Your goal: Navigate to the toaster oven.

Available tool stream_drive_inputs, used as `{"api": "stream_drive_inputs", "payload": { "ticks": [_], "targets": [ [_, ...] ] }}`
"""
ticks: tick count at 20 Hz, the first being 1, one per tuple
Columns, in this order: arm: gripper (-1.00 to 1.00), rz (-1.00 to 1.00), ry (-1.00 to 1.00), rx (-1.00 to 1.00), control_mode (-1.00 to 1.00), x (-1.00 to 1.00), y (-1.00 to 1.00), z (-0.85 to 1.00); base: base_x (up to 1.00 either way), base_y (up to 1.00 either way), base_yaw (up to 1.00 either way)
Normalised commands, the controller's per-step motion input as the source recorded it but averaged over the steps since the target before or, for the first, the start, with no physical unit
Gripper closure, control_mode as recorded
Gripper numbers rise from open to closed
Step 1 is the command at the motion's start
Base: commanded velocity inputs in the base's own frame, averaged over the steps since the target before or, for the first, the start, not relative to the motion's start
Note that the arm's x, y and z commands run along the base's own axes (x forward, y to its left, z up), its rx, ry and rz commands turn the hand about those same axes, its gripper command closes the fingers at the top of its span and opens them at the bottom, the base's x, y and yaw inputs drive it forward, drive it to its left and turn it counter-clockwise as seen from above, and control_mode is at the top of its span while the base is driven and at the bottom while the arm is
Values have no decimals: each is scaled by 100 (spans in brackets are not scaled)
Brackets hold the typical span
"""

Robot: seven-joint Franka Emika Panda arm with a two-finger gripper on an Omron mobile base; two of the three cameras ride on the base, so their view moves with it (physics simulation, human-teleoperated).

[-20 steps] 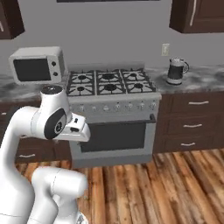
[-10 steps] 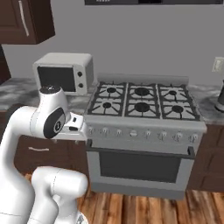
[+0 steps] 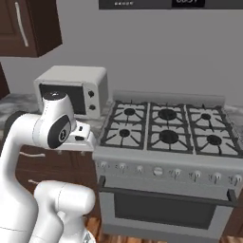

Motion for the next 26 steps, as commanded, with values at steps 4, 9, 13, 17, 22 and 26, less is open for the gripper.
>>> {"api": "stream_drive_inputs", "payload": {
  "ticks": [4, 9, 13, 17, 22, 26],
  "targets": [
    [-100, 0, 0, 0, 100, 0, 0, 0, 42, 58, 0],
    [-100, 0, 0, 0, 100, 0, 0, 0, 45, 63, 0],
    [-100, 0, 0, 0, 100, 0, 0, 0, 56, 60, 0],
    [-100, 0, 0, 0, 100, 0, 0, 0, 58, 46, -1],
    [-100, 0, 0, 0, 100, 0, 0, 0, 47, 29, -5],
    [-100, 0, 0, 0, 100, 0, 0, 0, 35, 12, -3]
  ]
}}
